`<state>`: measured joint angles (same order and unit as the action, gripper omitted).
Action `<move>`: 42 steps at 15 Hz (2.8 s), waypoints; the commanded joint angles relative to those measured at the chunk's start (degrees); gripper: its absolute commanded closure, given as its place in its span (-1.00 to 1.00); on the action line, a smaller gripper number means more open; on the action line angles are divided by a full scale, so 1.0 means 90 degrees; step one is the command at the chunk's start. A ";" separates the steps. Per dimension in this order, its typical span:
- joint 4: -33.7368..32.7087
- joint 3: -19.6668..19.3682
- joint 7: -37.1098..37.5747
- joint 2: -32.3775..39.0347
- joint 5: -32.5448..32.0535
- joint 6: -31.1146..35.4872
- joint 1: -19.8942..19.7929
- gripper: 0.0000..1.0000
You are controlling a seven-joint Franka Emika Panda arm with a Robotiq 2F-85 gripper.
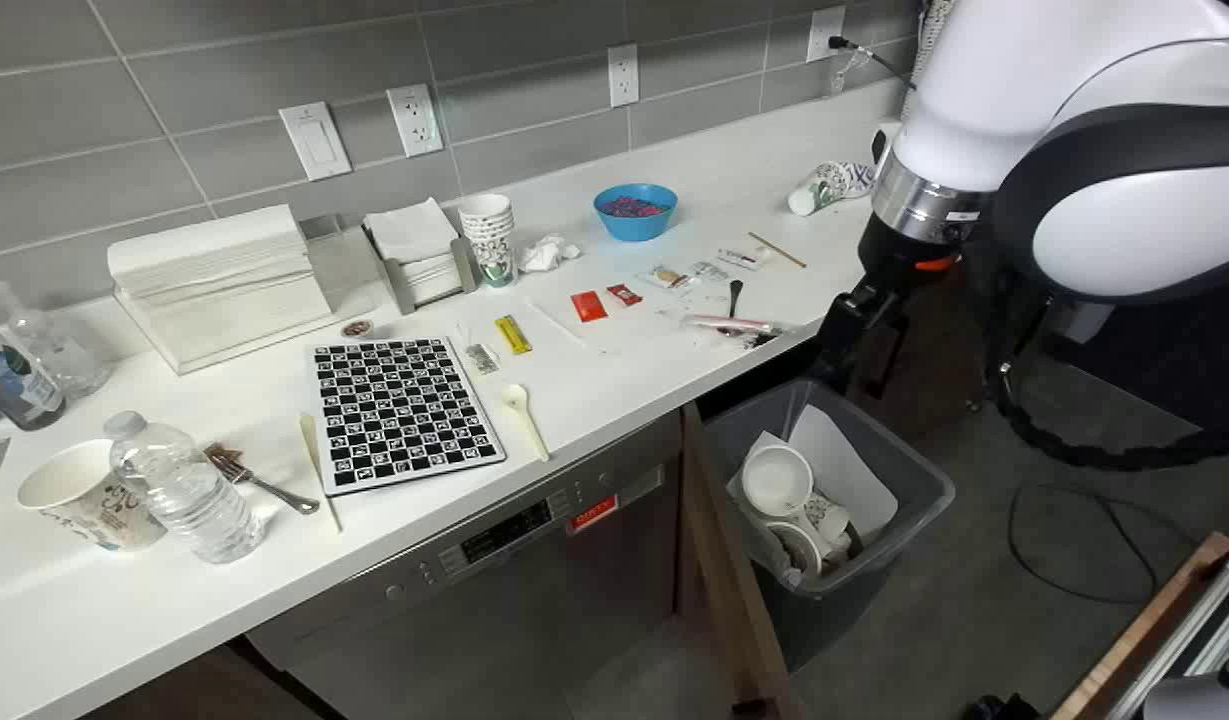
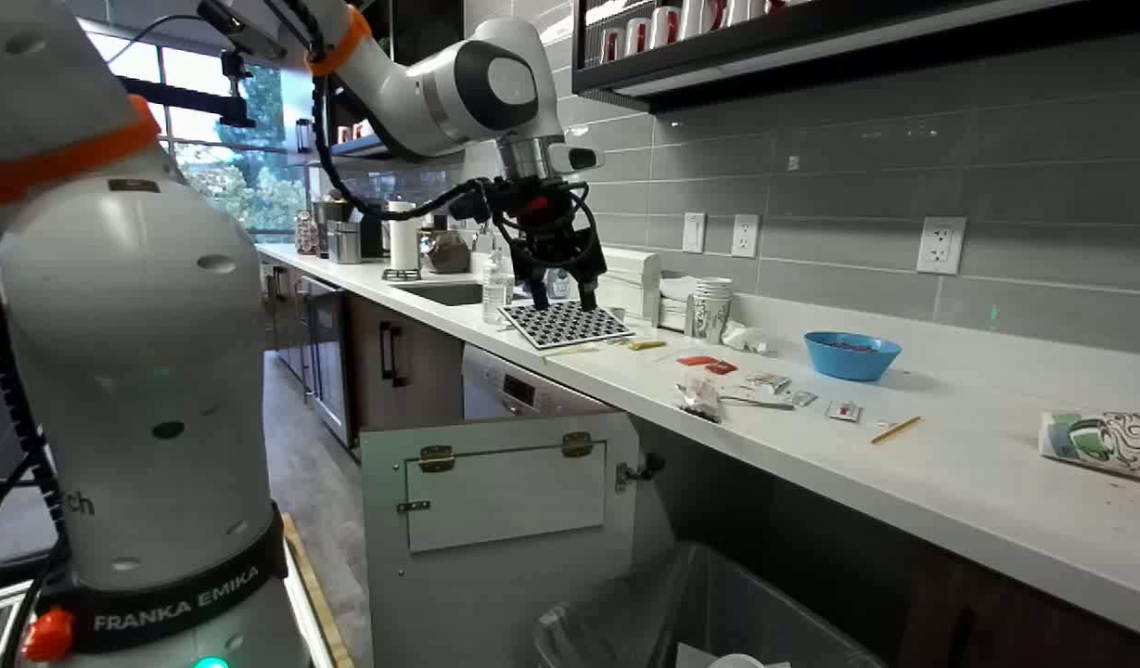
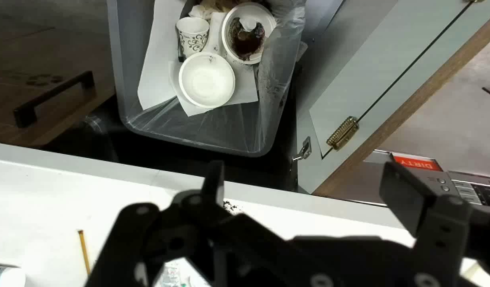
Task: Pick up the spoon and then throw the object on it in the bin
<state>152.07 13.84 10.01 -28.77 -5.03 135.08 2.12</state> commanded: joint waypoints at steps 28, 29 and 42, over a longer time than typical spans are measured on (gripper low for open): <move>-0.3399 -0.1059 0.4725 0.3776 0.0037 -0.0088 -0.0334 -1.00; -0.3603 -0.1110 0.4885 0.3984 0.0047 -0.0088 -0.0255 -1.00; -0.4220 -0.1415 0.4312 0.5091 0.0253 0.1016 0.0016 -1.00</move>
<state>116.43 2.74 51.54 13.98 -3.78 142.21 0.91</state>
